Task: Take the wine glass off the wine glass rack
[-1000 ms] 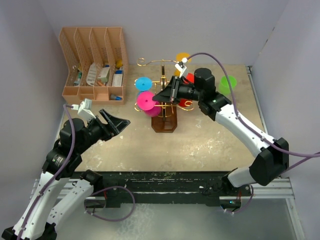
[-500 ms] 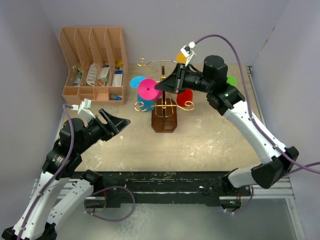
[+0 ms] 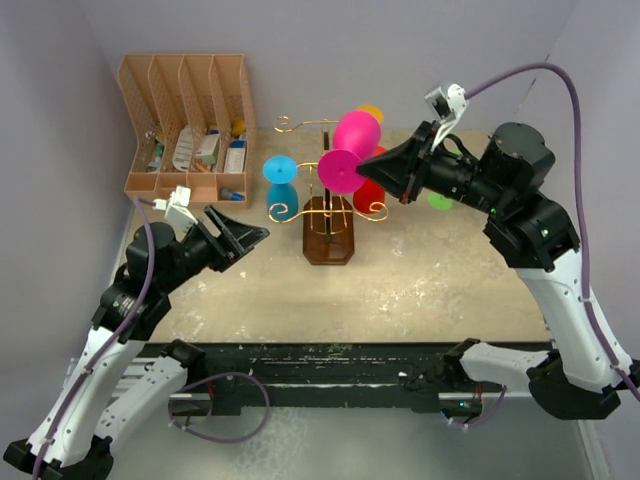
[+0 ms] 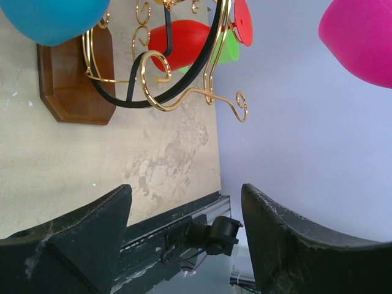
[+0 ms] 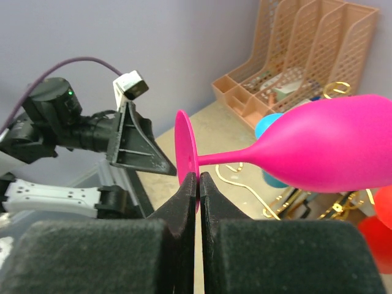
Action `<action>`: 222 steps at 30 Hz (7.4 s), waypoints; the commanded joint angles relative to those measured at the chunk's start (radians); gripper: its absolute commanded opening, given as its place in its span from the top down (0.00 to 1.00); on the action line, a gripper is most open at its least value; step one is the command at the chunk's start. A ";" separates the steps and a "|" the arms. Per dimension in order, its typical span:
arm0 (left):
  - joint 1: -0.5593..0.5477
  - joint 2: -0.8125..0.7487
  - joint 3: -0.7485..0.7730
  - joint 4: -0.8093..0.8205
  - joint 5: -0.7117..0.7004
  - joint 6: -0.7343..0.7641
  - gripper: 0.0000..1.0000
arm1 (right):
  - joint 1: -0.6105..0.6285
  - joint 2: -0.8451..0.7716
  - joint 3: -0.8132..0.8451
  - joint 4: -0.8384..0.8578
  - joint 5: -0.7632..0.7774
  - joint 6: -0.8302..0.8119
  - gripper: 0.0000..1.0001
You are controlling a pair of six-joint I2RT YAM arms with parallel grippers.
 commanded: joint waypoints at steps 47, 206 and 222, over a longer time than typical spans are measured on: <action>0.001 0.066 -0.042 0.390 0.307 -0.342 0.30 | 1.102 0.042 -0.964 1.607 1.474 -1.950 1.00; 0.002 0.146 -0.456 1.042 0.455 -0.216 0.44 | 0.259 0.026 0.227 -0.544 0.514 0.053 1.00; 0.002 0.097 -0.364 0.856 0.455 -0.126 0.33 | -0.105 0.377 0.855 -0.639 0.783 0.042 1.00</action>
